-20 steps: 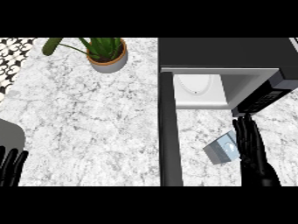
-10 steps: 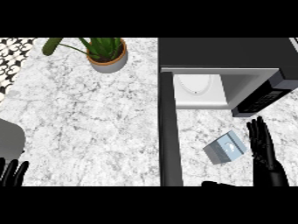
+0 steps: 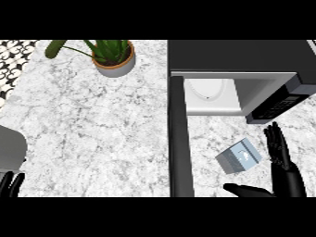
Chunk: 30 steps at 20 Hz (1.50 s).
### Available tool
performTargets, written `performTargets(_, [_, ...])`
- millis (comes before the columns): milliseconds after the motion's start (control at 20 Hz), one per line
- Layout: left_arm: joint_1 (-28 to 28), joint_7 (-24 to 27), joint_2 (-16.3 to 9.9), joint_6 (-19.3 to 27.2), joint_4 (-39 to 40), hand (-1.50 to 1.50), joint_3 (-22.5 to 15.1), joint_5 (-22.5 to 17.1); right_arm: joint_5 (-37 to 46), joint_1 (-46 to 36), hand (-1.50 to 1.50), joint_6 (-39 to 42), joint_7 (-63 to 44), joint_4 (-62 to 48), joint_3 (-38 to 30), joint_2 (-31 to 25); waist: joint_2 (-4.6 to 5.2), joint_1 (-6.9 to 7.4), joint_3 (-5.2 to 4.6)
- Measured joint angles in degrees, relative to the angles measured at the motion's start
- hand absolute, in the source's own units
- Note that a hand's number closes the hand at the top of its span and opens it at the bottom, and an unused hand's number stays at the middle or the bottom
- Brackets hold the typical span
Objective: Pick up the milk, place it into the microwave and close the microwave
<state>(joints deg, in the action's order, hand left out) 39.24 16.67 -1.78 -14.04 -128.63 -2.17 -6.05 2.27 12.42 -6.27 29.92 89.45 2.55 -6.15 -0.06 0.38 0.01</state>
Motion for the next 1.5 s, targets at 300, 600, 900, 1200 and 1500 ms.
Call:
performTargets(300, [0.6, -0.2, 0.6, -0.5, -0.6, -1.5, -0.5, 0.2, -0.7, -2.8, -1.5, 2.7, 4.1, -8.9, -2.5, -1.2, 0.01, 0.02, 0.0])
performTargets(600, [-0.1, -1.0, 0.9, -0.1, -0.5, -1.5, -0.2, 0.2, 0.6, -5.8, -1.5, 2.4, 6.7, -16.0, -4.1, -1.2, 0.02, -0.01, 0.0])
performTargets(900, [-1.1, -0.7, 1.2, -0.2, 0.7, -1.5, 0.4, 0.1, 0.3, -10.4, -1.5, 4.3, 9.5, -24.9, -6.4, -2.3, 0.04, 0.03, 0.0])
performTargets(1200, [0.0, -0.9, 0.8, -1.6, -0.4, -1.5, 2.0, -1.3, 0.3, -13.5, -1.5, 7.6, 13.6, -33.9, -7.3, -3.0, 0.04, 0.1, 0.0])
performTargets(1500, [0.8, -0.6, 1.0, -1.7, -0.7, -1.5, 1.1, -0.9, 0.3, -16.3, -1.5, 9.7, 17.9, -41.9, -7.7, -2.0, 0.04, 0.16, 0.02])
